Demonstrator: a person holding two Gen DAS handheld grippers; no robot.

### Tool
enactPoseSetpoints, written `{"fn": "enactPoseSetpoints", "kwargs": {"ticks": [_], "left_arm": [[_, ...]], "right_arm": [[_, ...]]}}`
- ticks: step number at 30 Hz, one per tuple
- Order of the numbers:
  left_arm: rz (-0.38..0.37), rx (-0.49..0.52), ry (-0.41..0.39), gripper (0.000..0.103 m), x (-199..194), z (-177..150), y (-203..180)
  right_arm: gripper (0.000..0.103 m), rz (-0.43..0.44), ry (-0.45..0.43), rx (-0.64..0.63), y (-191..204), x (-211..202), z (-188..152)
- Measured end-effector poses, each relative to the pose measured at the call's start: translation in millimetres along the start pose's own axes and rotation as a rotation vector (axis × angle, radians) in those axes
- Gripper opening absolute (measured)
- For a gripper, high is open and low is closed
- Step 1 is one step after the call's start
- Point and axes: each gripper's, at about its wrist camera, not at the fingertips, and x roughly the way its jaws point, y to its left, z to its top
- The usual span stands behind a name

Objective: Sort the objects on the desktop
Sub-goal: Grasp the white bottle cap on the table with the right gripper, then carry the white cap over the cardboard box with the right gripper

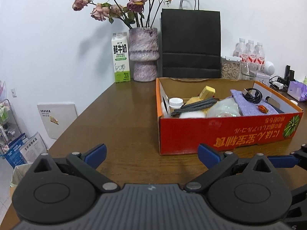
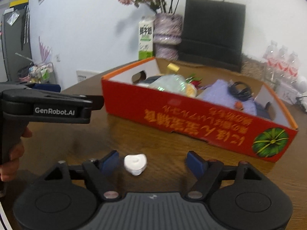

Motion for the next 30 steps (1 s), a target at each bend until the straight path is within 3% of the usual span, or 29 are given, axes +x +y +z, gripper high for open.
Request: {"fn": "enactPoseSetpoints", "kwargs": {"ticks": [2,4,6,8,20,30], "left_arm": [[-0.006,-0.003,0.008,0.103,0.0,-2.3,1.5],[-0.010,-0.003,0.014,0.103,-0.1,-3.7,1.8],[-0.013,-0.002,0.018,0.103,-0.4,-5.0,1.6],[-0.018,-0.003,0.019,0.103,-1.3,-6.3,1.3],[-0.050,0.003,-0.011,0.103,-8.2,7.3,-11.4],[-0.099,-0.009,-0.090,0.103,-3.4,50.5,-32.6]], "right_arm": [[0.070,0.007,0.012,-0.001,2.3,1.8,-1.7],[0.056,0.016,0.023,0.002,3.8,3.0,-2.0],[0.032,0.025,0.024,0.006,4.0,2.1,-2.9],[0.025,0.023,0.024,0.002,5.1,0.5,-3.2],[0.024,0.007,-0.048,0.009,-1.3,-19.7,4.7],[0.024,-0.053,-0.169,0.040,-34.6,-41.9,39.0]]}}
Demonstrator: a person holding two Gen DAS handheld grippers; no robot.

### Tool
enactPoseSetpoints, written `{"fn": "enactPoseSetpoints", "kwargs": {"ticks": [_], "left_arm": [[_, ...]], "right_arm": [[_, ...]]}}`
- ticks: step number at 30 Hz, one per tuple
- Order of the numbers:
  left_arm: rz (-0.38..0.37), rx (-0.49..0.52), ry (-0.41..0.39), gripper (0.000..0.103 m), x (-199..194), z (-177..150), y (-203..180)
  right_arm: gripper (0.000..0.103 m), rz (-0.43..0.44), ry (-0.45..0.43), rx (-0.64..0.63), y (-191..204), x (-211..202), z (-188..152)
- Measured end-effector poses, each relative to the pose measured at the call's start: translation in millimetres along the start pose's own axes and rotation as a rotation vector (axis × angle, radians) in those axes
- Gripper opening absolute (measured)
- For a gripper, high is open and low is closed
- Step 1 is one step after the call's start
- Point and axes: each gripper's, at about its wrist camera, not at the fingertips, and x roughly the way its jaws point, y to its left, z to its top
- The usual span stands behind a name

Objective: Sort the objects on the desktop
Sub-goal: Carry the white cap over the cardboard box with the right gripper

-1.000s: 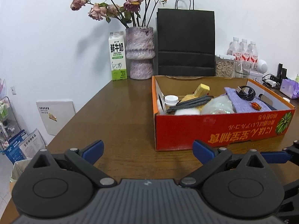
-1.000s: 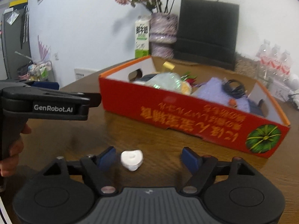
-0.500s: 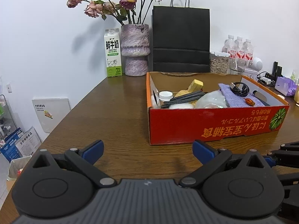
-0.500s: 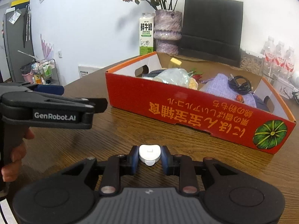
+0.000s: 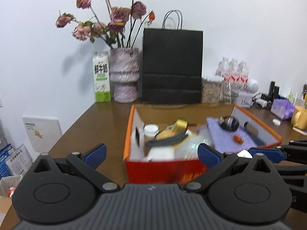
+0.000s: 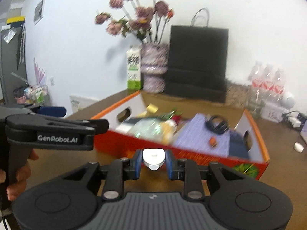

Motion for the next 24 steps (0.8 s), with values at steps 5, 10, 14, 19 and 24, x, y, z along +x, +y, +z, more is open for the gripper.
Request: {"fn": "enactPoseSetpoints", "kwargs": {"ticks": [5,10,14,19,24], "left_arm": [[-0.026,-0.015,-0.027,0.103,17.3,20.3,-12.2],[-0.029,-0.030,-0.039,0.103,38.5,35.8,-20.9],[-0.013,-0.043,-0.035,0.103,56.9,45.5,-27.2],[0.011,-0.050,-0.039,0.103,76.3,43.7,-32.2],[0.042,-0.044,-0.007,0.103,86.9,37.4,-32.8]], "right_arm": [[0.024,-0.041,-0.051,0.023,-24.0,5.5,22.3],[0.024,-0.066,-0.082,0.038,-44.0,17.6,38.7],[0.024,-0.074,-0.094,0.043,-59.6,33.5,48.9],[0.024,-0.066,-0.115,0.095,-80.8,51.3,49.6],[0.024,-0.061,-0.084,0.136,-94.3,63.0,41.1]]}}
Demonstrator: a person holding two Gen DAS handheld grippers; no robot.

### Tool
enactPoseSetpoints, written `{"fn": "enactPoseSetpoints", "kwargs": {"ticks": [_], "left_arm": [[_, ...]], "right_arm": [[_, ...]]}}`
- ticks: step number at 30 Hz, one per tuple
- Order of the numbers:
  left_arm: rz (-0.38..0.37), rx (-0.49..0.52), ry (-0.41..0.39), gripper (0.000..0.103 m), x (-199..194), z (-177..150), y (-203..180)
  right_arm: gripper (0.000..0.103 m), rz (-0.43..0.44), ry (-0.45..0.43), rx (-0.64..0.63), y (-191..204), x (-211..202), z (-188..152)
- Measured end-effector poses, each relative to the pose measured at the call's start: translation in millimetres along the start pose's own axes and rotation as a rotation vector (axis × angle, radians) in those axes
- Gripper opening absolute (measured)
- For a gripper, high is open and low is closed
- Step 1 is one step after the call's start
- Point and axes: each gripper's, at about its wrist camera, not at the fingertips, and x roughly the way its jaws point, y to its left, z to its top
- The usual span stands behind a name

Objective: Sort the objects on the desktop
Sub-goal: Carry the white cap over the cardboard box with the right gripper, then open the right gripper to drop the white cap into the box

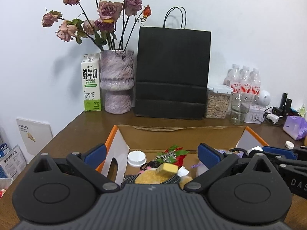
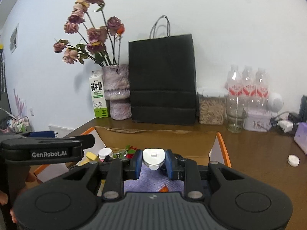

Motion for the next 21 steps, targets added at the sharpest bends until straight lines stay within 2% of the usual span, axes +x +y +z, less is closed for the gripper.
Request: {"fn": "enactPoseSetpoints", "kwargs": {"ticks": [8,9,10,12,14,21], "left_arm": [[0.002,0.028,-0.006,0.103,-2.0,-6.5,-3.2],[0.004,0.030,-0.009,0.103,-2.9,-7.0,-3.3],[0.006,0.030,-0.010,0.103,-4.0,-7.1,-3.1],[0.006,0.025,-0.018,0.103,-7.3,-6.8,-2.1],[0.007,0.019,-0.029,0.103,-10.6,-6.6,-1.1],[0.006,0.017,-0.034,0.103,-14.2,-6.7,0.2]], "right_arm": [[0.025,-0.019,0.000,-0.022,5.6,0.1,-8.5],[0.031,-0.027,-0.007,-0.023,5.9,-0.6,-9.1],[0.041,-0.034,-0.012,-0.024,6.6,-1.2,-9.5],[0.103,-0.054,-0.032,-0.024,6.8,-3.3,-11.2],[0.103,-0.078,-0.067,-0.035,8.9,-7.3,-11.8],[0.103,-0.085,-0.071,-0.026,7.6,-9.4,-11.3]]}}
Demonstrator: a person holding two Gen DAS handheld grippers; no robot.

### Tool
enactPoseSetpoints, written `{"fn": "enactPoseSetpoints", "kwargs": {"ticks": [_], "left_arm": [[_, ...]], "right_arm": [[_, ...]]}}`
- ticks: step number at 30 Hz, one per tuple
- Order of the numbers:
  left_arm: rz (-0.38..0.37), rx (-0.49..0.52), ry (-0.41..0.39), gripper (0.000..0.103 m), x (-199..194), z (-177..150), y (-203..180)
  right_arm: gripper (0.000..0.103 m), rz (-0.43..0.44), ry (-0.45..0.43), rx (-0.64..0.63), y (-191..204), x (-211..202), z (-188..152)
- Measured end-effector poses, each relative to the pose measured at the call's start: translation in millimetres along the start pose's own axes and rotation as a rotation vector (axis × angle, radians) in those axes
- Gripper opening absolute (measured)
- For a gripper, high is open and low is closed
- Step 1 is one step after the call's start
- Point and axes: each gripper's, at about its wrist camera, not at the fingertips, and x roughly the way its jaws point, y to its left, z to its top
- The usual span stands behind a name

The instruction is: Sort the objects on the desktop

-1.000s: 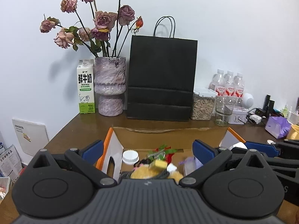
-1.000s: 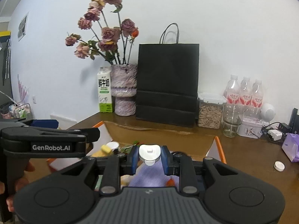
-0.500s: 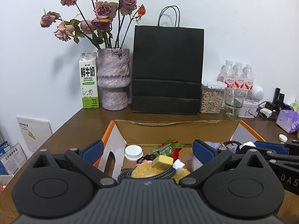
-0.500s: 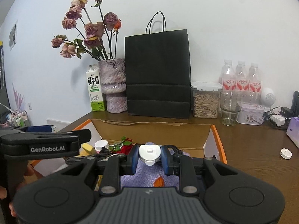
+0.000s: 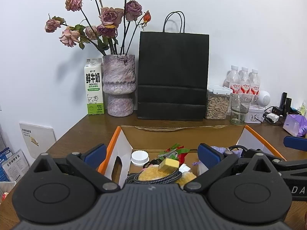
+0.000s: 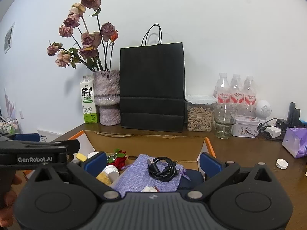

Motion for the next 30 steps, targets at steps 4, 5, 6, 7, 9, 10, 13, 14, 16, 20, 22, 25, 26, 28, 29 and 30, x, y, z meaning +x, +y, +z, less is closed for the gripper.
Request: {"fn": "enactPoseSetpoints", "kwargs": {"ticks": [4,5,6,7,9,10,13,14,16,20,22,25,26,28,29,30], "left_arm": [[-0.002,0.000,-0.003,0.103,-2.7,0.0,-0.6],[-0.004,0.001,-0.002,0.103,-2.9,0.3,-0.5],[-0.006,0.001,-0.004,0.103,-4.3,0.9,-0.7],[-0.007,0.001,-0.010,0.103,-6.2,1.6,-0.9],[-0.003,0.002,-0.028,0.103,-11.6,3.5,-1.3],[-0.006,-0.001,-0.035,0.103,-14.0,4.7,-0.7],[-0.022,-0.017,-0.044,0.103,-22.3,8.0,1.3],[-0.024,-0.018,-0.048,0.103,-25.9,8.9,1.6],[-0.028,-0.014,-0.057,0.103,-34.3,9.8,1.3],[-0.042,-0.005,-0.068,0.103,-54.8,7.7,1.7],[-0.049,-0.002,-0.066,0.103,-65.0,4.9,3.2],[-0.044,0.014,-0.064,0.103,-82.3,-2.7,3.8],[-0.043,0.018,-0.063,0.103,-87.3,-5.0,4.1],[-0.043,0.019,-0.059,0.103,-99.2,-11.2,5.7],[-0.045,0.016,-0.055,0.103,-105.1,-14.3,6.6],[-0.049,0.012,-0.050,0.103,-111.2,-17.9,7.5]], "right_arm": [[0.103,0.002,0.003,-0.006,0.8,-0.6,0.2],[0.103,0.001,0.001,-0.008,1.2,-1.7,0.0],[0.103,0.002,0.000,-0.010,1.5,-2.2,0.2],[0.103,0.002,-0.001,-0.011,1.9,-3.0,0.8],[0.103,0.007,-0.007,-0.011,2.3,-6.1,2.2],[0.103,0.011,-0.011,-0.010,2.8,-8.2,3.0],[0.103,0.022,-0.013,-0.003,4.4,-17.0,5.9],[0.103,0.025,-0.014,-0.002,4.9,-21.0,6.3],[0.103,0.030,-0.017,0.000,6.7,-30.2,6.9],[0.103,0.032,-0.011,0.009,9.4,-50.5,3.6],[0.103,0.033,-0.004,0.013,10.8,-61.1,0.6],[0.103,0.032,0.009,0.019,13.5,-79.3,-5.5],[0.103,0.032,0.012,0.021,14.2,-84.9,-7.4],[0.103,0.029,0.013,0.021,17.2,-99.4,-11.9],[0.103,0.024,0.012,0.020,18.9,-106.3,-14.0],[0.103,0.019,0.012,0.018,20.4,-112.8,-15.9]]}}
